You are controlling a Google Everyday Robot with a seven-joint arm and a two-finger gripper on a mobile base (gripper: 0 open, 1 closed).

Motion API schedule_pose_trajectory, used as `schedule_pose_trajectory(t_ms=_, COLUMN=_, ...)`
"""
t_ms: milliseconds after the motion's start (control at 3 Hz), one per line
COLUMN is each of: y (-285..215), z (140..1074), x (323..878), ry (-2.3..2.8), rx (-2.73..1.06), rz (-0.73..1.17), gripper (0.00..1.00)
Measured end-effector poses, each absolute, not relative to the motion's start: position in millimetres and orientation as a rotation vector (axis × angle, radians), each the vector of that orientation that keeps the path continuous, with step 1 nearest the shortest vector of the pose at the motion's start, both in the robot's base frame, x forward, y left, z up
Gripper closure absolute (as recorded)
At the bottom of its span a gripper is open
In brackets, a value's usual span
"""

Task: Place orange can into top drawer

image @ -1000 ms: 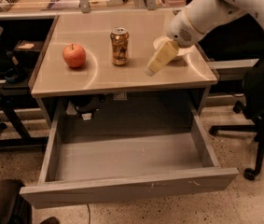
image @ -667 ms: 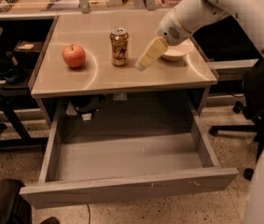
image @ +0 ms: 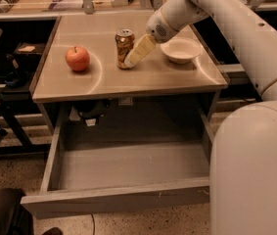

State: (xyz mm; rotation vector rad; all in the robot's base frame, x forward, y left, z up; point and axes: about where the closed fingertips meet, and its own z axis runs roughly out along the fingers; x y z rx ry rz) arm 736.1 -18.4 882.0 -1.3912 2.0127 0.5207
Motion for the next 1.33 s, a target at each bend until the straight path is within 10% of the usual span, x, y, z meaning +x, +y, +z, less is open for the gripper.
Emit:
schedule_pose_trajectory(t_ms=667, y=20.9, z=872.4, x=768.8, ry=1.994, rx=-1.422, rz=0.56, gripper=0.0)
schedule_pose_trajectory(t_ms=1333, y=21.2, z=872.1, x=768.8, ry=1.994, rx=-1.422, rz=0.561, gripper=0.43)
